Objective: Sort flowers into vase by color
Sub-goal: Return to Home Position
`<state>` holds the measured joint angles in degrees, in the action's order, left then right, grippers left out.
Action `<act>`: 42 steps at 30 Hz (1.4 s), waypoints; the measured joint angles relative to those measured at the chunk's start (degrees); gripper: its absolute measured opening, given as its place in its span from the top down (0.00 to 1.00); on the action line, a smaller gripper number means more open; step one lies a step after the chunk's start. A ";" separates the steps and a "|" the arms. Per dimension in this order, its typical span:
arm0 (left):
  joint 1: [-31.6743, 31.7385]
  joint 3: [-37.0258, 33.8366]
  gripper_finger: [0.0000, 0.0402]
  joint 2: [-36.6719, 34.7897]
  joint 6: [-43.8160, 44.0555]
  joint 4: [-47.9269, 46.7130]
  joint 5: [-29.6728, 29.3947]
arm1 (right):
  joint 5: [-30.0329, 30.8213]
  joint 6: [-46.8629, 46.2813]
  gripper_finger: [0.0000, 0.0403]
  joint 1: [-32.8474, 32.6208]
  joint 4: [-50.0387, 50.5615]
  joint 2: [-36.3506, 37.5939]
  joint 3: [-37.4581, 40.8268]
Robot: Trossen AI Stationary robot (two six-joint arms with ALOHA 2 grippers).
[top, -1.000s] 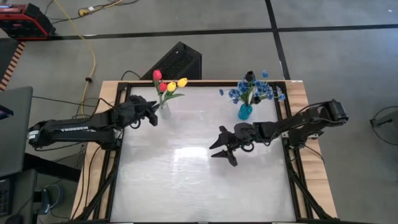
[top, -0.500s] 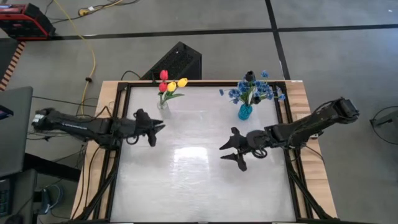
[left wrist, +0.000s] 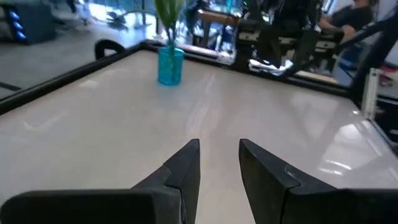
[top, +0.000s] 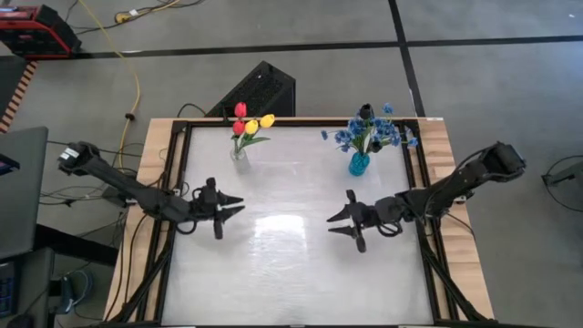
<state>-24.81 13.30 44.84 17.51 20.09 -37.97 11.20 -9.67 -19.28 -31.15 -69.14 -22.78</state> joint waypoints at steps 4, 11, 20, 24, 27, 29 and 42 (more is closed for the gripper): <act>1.37 -4.15 0.75 1.25 -2.79 8.73 -4.81 | -0.94 -1.45 0.73 3.54 -1.16 -0.02 2.72; 6.55 -5.95 0.83 -2.76 -6.14 10.04 -5.58 | -14.84 -1.44 0.96 13.10 -1.20 1.59 5.34; 10.17 -5.95 0.97 -16.36 -11.86 1.71 -1.34 | -16.09 -1.51 0.95 24.01 1.17 15.21 13.95; 10.80 -5.95 0.99 -22.21 -10.12 -5.21 -1.23 | -16.10 -1.47 0.96 27.05 10.05 22.99 14.07; 10.81 -6.19 1.00 -25.90 -9.04 -8.44 -0.83 | -15.97 -1.40 0.96 28.01 15.70 28.22 14.07; 10.81 -7.87 1.00 -27.63 -7.70 -7.60 -0.73 | -15.52 -1.43 0.95 28.14 18.87 31.43 14.07; 10.79 -12.68 1.00 -32.59 -6.42 -5.16 1.92 | -14.22 1.06 0.95 26.31 13.87 40.76 18.04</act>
<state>-14.02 0.62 12.25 11.08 14.93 -36.04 -3.02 -8.61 7.03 -17.28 -28.38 -4.74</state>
